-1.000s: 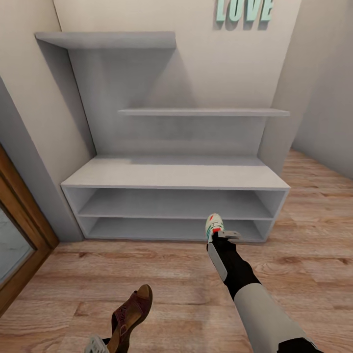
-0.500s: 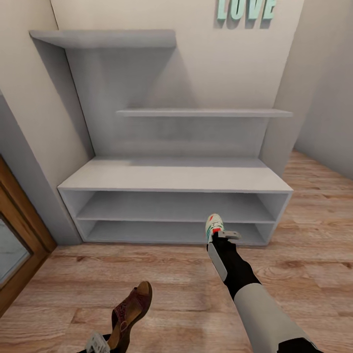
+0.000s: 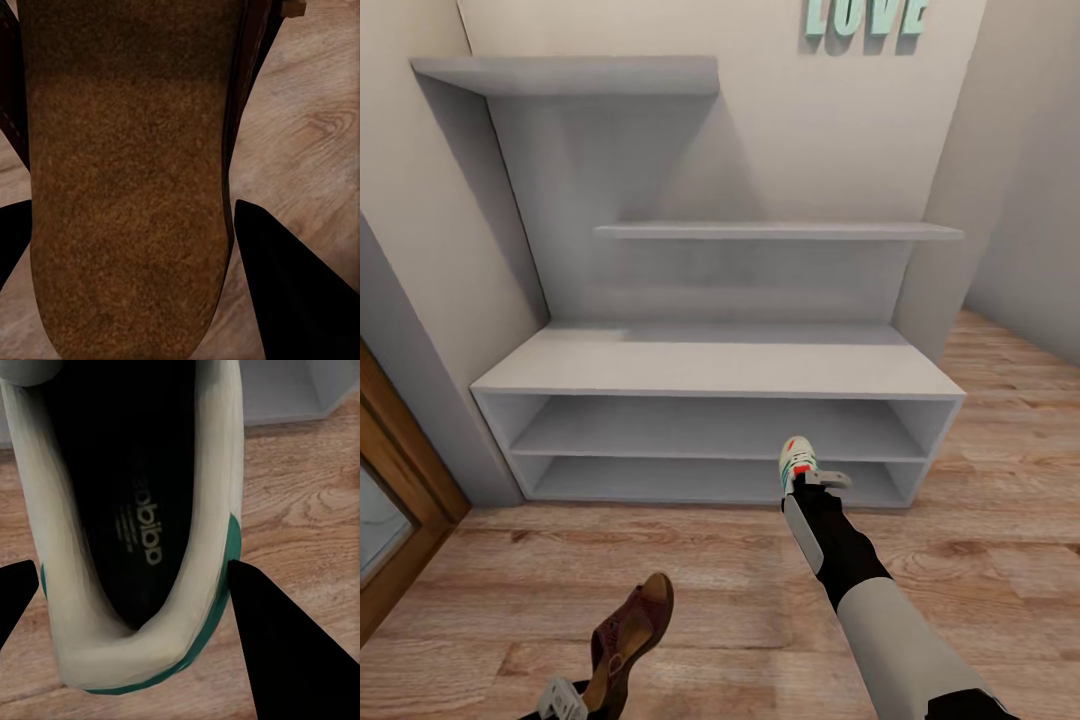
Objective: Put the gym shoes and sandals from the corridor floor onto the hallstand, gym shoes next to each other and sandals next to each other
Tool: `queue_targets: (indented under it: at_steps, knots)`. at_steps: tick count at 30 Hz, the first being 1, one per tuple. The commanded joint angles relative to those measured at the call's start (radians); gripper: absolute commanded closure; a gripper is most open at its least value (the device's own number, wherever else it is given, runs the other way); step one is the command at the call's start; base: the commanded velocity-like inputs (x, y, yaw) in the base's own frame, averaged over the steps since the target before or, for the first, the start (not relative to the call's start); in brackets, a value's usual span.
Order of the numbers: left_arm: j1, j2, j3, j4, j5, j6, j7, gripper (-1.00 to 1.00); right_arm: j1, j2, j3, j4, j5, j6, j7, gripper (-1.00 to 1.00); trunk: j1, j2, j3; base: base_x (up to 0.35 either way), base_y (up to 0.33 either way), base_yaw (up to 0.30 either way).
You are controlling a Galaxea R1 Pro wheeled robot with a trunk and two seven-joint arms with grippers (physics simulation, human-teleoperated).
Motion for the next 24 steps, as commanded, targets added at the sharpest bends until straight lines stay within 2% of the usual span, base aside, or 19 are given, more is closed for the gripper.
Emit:
queue_targets:
  at_steps: [1, 8, 16, 21, 24]
  knots:
    - [-0.001, -0.001, 0.005, -0.003, -0.009, -0.007, -0.003, 1.0, -0.001, 0.0, 0.002, -0.001, -0.009, 0.002, -0.01, 1.0, 0.0, 0.0, -0.001, 0.0, 0.0, 0.0]
    - [-0.001, -0.001, 0.005, -0.021, -0.005, -0.007, -0.003, 1.0, -0.001, 0.0, 0.001, -0.001, -0.008, 0.002, -0.01, 1.0, 0.023, -0.042, -0.028, 0.0, 0.0, 0.0]
    - [-0.001, -0.001, 0.006, -0.021, -0.008, -0.007, -0.003, 1.0, -0.001, 0.0, 0.0, -0.001, -0.007, 0.002, -0.01, 1.0, 0.023, -0.042, -0.031, 0.0, 0.0, 0.0]
    - [-0.001, -0.001, 0.007, -0.021, -0.004, -0.007, -0.003, 1.0, -0.001, 0.0, 0.0, -0.001, -0.006, 0.002, -0.01, 1.0, 0.023, -0.042, -0.031, 0.249, 0.0, 0.0]
    - [-0.001, -0.001, 0.007, -0.021, -0.003, -0.007, -0.003, 1.0, -0.001, 0.0, 0.0, -0.001, -0.006, 0.002, -0.01, 1.0, 0.023, -0.042, -0.031, 0.07, 0.0, 0.0]
